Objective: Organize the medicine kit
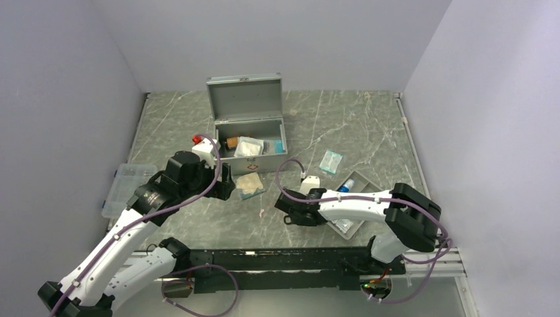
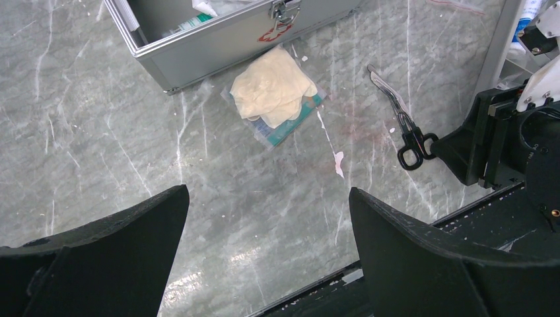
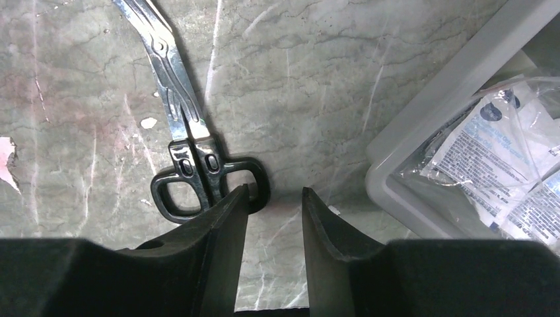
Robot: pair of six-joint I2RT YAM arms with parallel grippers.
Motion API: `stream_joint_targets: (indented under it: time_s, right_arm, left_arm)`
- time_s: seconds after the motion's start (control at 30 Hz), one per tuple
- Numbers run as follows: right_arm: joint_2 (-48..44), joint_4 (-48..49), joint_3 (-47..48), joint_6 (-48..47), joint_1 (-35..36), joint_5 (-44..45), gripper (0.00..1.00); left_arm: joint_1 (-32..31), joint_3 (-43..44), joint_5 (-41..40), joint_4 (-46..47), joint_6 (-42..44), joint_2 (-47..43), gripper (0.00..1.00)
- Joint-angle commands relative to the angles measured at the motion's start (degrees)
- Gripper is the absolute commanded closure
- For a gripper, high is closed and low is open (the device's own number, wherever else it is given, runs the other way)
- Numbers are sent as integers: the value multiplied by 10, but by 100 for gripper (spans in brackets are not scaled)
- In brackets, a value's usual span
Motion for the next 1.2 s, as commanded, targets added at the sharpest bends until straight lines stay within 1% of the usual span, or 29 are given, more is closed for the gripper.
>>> stream_joint_targets:
  time_s: [0.0,0.33,0.57,0.6,0.63,0.67,0.8,0.9,1.07,1.17]
  right_arm:
    - [-3,14,-2,12,-3,14,63]
    - [22,60,-8,-17,-22,-3,71]
    - [42,74,-11,-31,-24,-22,87]
    - [44,76,-13,-33,-24,-24,91]
    - [46,76,-14,-36,-24,-26,97]
    - [48,75,-14,-38,-24,-27,100]
    - [41,75,-10,-47,-22,-21,100]
    - [18,84,-5,-59,-21,-12,100]
    - [-22,73,9,-76,-22,1,100]
    - [-52,75,3,-80,-21,3,100]
  left_arm:
    - [2,1,7,15,1,-4,1]
    - [2,1,7,15,2,-2,1]
    - [1,1,6,15,0,-2,1]
    - [1,1,6,14,2,-2,1]
    - [2,1,6,15,1,-1,1]
    - [2,2,6,14,2,-1,1]
    - [3,2,6,15,2,0,1]
    - [2,2,7,14,2,1,1]
    - [3,5,12,17,-2,6,1]
    - [3,17,36,15,-9,16,1]
